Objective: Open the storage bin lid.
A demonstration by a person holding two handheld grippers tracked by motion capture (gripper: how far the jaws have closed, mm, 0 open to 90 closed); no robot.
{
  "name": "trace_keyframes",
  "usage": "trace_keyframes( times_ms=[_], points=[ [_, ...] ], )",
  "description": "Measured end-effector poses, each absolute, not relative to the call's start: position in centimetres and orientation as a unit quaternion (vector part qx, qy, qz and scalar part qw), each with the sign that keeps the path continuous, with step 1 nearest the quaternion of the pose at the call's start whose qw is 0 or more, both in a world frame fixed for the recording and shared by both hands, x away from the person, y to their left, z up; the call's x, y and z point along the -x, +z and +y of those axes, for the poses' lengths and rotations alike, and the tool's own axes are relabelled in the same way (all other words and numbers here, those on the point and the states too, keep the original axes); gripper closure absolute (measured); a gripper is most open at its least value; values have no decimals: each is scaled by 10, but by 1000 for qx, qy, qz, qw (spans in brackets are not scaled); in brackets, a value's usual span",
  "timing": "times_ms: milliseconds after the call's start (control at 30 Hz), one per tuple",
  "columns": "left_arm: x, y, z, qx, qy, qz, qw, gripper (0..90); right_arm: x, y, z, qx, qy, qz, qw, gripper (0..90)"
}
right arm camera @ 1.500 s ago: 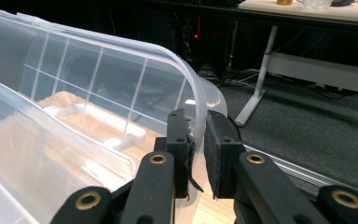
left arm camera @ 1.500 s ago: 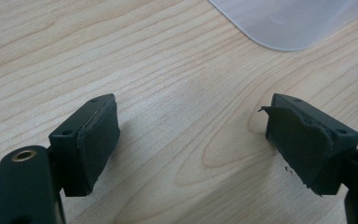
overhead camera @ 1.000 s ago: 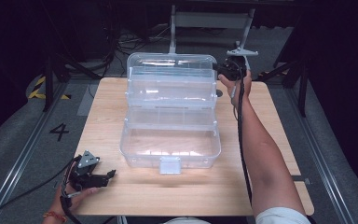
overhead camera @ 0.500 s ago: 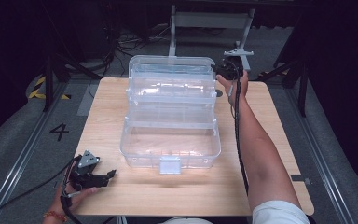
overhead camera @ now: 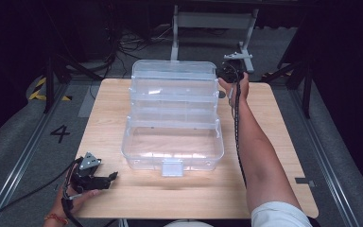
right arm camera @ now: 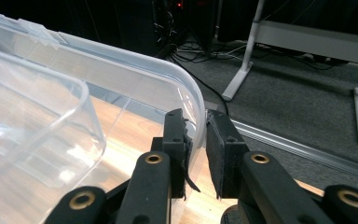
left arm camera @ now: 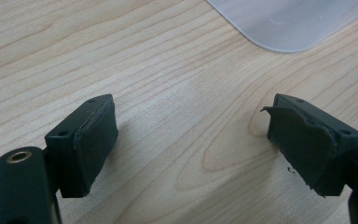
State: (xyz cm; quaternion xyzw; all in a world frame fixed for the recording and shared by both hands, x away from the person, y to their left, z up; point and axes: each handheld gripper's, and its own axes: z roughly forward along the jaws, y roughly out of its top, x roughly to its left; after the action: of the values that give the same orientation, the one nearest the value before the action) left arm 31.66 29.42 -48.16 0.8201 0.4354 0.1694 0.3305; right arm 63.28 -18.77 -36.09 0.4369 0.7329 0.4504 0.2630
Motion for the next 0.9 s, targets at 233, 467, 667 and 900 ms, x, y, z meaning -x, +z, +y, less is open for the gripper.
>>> trace_keyframes(
  times_ms=[233,467,667,900],
  points=[
    [-317,-482,294,-820,172,435,330,163,-638,-368,-185,-440,434,741,262,788],
    [-316,-482,294,-820,172,435,330,164,-641,-377,-184,-449,416,749,254,793],
    [-316,-482,294,-820,172,435,330,164,-641,-377,-185,-449,412,751,254,793],
    [-316,-482,294,-819,172,436,330,164,-639,-374,-185,-446,405,756,257,795]
  ],
)
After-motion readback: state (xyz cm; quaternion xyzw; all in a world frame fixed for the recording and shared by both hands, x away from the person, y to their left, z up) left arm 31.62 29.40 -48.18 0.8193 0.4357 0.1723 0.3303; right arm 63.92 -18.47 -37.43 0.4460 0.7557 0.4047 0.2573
